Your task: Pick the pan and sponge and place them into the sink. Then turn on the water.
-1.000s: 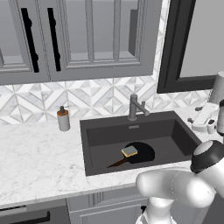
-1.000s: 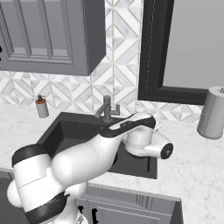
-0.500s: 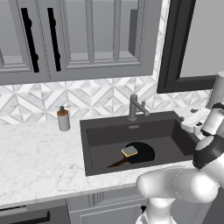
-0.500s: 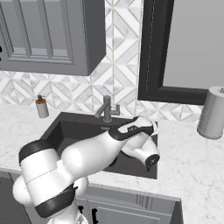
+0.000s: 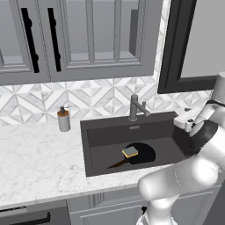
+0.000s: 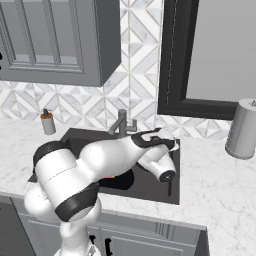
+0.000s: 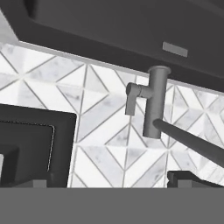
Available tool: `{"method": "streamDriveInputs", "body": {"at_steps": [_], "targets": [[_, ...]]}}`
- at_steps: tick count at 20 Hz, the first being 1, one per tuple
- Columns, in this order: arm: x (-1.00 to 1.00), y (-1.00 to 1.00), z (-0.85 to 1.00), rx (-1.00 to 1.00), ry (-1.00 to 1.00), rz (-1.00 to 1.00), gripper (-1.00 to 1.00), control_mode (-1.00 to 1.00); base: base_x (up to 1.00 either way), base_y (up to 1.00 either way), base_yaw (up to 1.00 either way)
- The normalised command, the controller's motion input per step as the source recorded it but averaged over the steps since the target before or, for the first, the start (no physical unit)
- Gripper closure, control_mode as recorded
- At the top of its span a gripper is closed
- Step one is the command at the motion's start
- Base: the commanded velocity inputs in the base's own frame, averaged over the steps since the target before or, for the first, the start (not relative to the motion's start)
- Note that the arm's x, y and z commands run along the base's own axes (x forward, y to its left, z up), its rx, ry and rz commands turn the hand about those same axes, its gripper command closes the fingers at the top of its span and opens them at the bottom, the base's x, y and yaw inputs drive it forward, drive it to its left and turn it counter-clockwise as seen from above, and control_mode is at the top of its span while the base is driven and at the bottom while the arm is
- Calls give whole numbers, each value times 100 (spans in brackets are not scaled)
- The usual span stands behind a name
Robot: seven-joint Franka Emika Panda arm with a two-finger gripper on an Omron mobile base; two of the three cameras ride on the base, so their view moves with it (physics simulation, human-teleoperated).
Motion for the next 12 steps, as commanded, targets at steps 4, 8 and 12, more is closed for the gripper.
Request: {"method": "streamDriveInputs", "body": {"at_steps": [4, 8, 12], "targets": [[29, 0, -16, 4, 0, 0, -100, -100, 0, 0, 0], [27, 6, -10, 4, -3, 0, -100, -100, 0, 0, 0], [23, 13, -16, 1, -2, 0, -100, -100, 0, 0, 0]]}}
